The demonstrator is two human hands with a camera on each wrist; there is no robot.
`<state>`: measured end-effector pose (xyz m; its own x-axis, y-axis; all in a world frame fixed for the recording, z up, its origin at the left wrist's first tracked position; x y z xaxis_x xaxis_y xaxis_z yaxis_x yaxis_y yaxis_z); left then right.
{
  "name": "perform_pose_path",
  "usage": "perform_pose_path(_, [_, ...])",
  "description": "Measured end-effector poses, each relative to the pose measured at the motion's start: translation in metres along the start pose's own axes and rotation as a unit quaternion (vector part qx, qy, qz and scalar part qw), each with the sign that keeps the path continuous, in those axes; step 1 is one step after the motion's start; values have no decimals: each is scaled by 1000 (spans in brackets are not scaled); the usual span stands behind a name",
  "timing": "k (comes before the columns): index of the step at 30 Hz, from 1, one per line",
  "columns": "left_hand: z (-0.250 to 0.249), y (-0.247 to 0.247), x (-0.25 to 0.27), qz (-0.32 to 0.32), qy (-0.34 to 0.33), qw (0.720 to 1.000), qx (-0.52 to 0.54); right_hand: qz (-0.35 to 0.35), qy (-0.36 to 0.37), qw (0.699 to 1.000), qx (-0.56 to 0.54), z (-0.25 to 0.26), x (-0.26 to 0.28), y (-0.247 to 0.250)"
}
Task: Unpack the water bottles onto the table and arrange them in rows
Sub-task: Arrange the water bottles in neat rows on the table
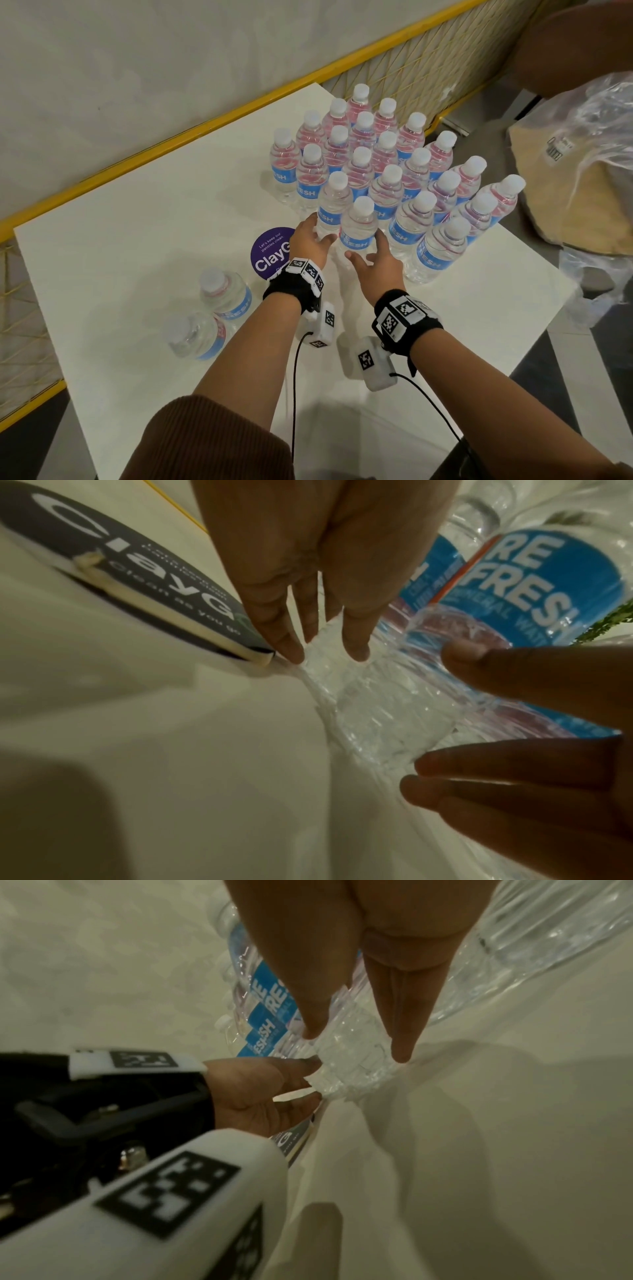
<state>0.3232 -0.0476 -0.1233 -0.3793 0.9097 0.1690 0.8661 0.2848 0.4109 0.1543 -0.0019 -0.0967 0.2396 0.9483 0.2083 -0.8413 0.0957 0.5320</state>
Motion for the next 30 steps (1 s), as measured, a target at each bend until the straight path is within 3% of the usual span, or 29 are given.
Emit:
perform_pose_path(5, [4,-2,-1,10,18,1000,0,-46,-26,998,-30,-2,-4,8])
perform_pose_path(14, [5,-3,-1,7,26,1000,4,-48,-35,998,-33,0,-6,2])
perform_pose_path(22, [2,5,14,-30,21,996,86,-60,-24,995,-75,0,1,-1])
perform_pose_path(30, [-4,11,8,-36,43,998,36,-70,-40,995,-60,-7,-13,-6])
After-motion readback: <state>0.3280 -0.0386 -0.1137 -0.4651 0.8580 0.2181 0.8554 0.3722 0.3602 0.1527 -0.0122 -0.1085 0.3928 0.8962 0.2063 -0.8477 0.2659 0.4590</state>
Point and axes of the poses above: each hand's wrist, its own x-axis away from the middle knuckle, its own y-axis out of the back of the hand, z = x × y, the point moved 10 cm from there along -x, towards the middle knuckle, and after that the axes turned 7 degrees about -z, right-handed, at the moved point
